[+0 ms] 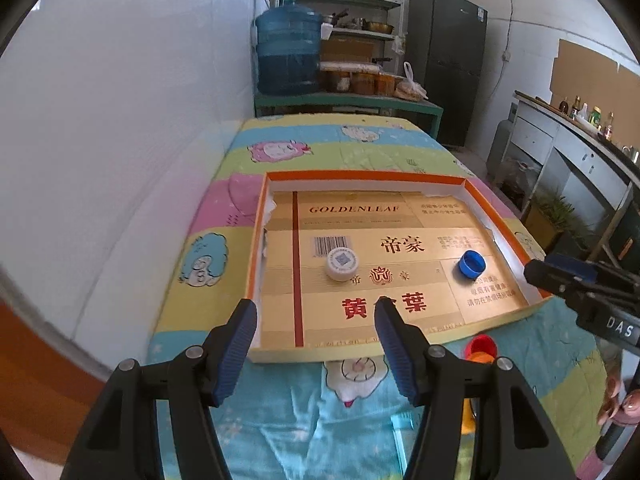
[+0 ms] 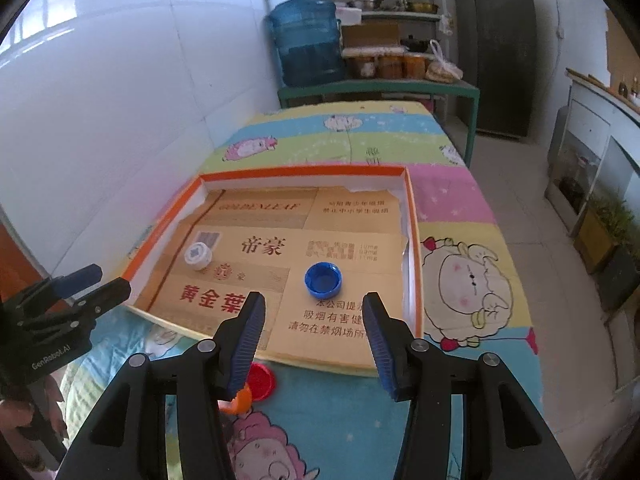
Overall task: Organize rigid objects
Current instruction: 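Withdraw both open tools from the tray back toward the remaining objects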
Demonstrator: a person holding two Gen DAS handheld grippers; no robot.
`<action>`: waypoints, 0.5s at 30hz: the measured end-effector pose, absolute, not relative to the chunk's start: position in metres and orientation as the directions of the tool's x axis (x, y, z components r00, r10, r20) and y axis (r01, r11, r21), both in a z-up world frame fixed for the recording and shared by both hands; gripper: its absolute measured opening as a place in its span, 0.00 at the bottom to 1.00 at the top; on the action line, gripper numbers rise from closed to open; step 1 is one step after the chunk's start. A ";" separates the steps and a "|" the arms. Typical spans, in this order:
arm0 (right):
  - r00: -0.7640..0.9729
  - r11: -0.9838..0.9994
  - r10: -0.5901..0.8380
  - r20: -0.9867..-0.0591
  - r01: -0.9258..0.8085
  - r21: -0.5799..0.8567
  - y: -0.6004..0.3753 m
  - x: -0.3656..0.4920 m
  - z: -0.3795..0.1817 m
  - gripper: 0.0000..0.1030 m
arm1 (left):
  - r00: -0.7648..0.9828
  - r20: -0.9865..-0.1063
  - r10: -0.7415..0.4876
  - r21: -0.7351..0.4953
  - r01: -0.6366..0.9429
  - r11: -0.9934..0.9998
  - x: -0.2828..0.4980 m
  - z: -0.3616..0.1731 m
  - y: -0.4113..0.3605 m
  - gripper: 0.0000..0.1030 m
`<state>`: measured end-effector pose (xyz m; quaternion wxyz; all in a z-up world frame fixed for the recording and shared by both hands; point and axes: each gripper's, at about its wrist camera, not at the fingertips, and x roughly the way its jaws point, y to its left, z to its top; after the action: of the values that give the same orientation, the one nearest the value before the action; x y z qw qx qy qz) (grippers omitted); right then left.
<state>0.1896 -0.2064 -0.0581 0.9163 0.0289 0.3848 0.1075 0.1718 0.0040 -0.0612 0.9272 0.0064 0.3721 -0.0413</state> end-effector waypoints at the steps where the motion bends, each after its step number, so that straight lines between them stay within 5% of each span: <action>1: 0.683 0.975 0.221 -0.697 -0.177 0.136 -0.206 0.186 -0.056 0.51 | 0.725 -0.686 -0.061 -0.008 0.077 0.997 0.166 -0.058 0.002 0.59; 15: 0.673 0.966 0.251 -0.695 -0.214 0.142 -0.188 0.092 -0.042 0.51 | 0.734 -0.678 -0.043 -0.001 0.058 0.998 0.105 -0.040 -0.003 0.59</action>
<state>0.0924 -0.1880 -0.0420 0.9144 0.0240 0.3836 0.1273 0.1055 -0.0029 -0.0403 0.9311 0.0100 0.3635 -0.0272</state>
